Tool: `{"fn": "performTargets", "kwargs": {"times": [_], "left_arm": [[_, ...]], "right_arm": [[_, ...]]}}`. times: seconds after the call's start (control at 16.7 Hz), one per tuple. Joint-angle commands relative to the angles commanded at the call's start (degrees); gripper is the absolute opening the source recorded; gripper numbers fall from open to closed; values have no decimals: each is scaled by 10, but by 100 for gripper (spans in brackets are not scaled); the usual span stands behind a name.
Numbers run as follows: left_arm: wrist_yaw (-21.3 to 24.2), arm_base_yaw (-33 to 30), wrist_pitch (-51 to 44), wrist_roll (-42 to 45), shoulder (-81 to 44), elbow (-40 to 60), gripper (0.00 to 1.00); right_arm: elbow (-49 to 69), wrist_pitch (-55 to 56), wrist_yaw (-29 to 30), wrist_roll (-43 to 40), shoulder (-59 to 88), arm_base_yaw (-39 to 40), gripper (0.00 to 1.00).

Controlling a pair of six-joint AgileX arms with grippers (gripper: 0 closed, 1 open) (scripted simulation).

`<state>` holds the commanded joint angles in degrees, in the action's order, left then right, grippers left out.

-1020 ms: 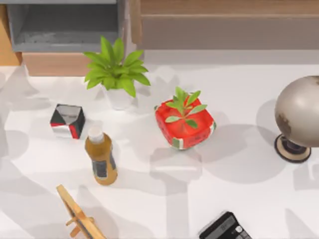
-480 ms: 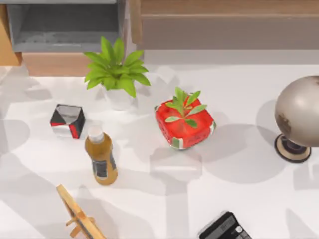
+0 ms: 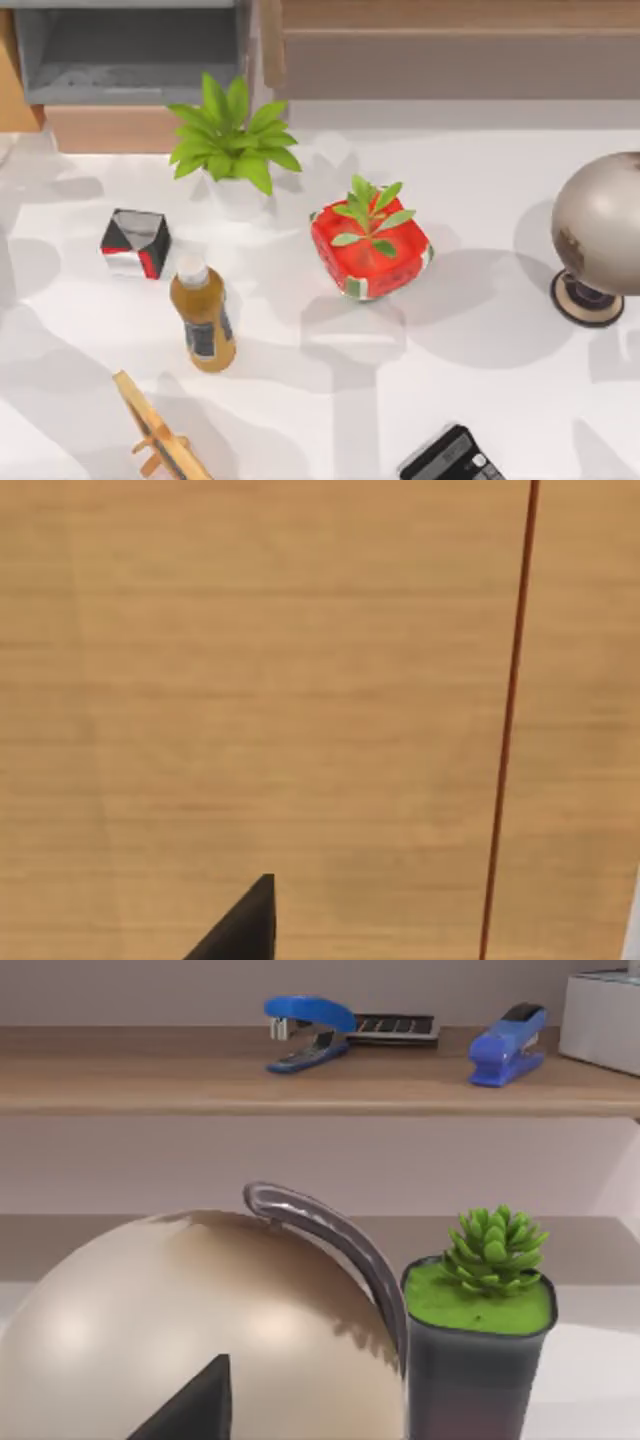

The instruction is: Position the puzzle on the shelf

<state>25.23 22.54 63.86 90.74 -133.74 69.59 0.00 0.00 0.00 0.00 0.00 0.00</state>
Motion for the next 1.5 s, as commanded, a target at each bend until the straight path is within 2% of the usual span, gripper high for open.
{"fn": "performTargets", "kwargs": {"times": [0.54,1.14,1.5], "left_arm": [[0,0,0,0,0,0,2],[0,3,-4,-3,-3,-3,0],[28,31,54,-3,49,-122,0]], "right_arm": [[0,0,0,0,0,0,100],[0,0,0,0,0,0,100],[0,0,0,0,0,0,100]]}}
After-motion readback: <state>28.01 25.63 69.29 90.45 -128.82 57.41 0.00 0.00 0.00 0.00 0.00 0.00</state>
